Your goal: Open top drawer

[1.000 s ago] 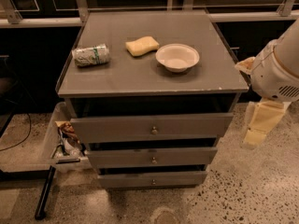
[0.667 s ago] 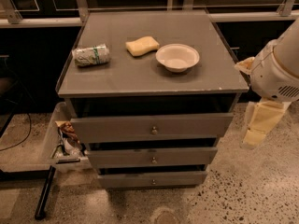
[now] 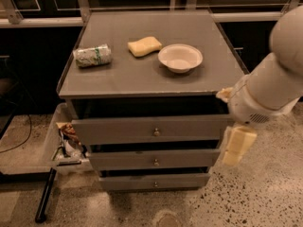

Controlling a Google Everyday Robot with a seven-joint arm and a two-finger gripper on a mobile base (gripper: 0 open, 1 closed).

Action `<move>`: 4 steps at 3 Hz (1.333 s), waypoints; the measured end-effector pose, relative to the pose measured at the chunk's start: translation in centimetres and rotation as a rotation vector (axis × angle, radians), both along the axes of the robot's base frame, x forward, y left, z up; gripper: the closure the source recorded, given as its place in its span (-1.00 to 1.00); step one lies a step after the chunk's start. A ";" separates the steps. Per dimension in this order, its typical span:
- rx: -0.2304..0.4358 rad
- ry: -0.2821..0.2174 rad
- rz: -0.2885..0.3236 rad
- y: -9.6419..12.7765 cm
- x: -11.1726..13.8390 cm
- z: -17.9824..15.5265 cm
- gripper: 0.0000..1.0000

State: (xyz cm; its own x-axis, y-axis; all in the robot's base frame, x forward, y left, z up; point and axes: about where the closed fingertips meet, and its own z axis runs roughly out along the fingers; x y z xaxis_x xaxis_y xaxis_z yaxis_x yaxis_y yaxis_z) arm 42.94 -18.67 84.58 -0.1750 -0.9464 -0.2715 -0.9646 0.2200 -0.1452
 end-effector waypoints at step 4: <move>0.080 0.053 0.069 2.9 0.7 -10.9 -1.00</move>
Offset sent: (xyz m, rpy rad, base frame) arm 0.0304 0.0282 -0.1426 0.1447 0.0478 0.0750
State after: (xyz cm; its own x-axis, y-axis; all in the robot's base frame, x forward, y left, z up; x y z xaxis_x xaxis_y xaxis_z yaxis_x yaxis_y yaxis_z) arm 43.66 -15.76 73.65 -0.1260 -0.9323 -0.3390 -0.9838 0.1613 -0.0781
